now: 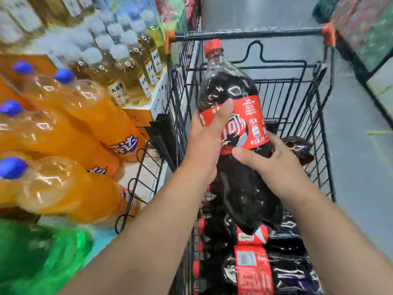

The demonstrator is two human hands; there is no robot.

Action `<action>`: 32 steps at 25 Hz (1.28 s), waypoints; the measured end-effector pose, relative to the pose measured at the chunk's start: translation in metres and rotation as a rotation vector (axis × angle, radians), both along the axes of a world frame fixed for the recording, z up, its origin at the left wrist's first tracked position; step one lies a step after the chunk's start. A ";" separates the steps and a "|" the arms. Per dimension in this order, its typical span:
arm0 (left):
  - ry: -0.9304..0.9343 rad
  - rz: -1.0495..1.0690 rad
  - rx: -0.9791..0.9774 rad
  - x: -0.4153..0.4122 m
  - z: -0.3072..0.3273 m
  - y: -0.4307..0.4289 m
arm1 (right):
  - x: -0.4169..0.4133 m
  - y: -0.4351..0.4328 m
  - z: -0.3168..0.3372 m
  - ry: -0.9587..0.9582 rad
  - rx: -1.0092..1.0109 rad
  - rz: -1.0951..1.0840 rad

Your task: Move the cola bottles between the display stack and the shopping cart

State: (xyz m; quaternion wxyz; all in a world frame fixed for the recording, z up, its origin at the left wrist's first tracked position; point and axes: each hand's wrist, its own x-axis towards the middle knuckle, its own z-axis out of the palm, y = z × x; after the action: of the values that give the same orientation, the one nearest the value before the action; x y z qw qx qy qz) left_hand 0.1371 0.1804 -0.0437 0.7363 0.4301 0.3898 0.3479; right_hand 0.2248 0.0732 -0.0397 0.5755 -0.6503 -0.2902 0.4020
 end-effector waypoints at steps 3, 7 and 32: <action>0.060 0.032 0.062 -0.033 0.029 -0.027 | -0.026 -0.018 0.018 0.056 0.039 0.050; 0.068 0.171 0.087 -0.070 0.066 -0.070 | -0.054 -0.052 0.048 0.079 0.091 0.173; 0.027 0.844 0.205 -0.245 0.136 -0.287 | -0.202 -0.183 0.105 0.148 0.097 0.877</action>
State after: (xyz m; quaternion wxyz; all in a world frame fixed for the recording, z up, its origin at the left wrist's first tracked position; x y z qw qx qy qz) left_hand -0.1083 -0.1068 0.0927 0.4778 0.3086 0.5045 0.6496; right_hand 0.0230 -0.1094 0.0656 0.3997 -0.4078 -0.5149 0.6394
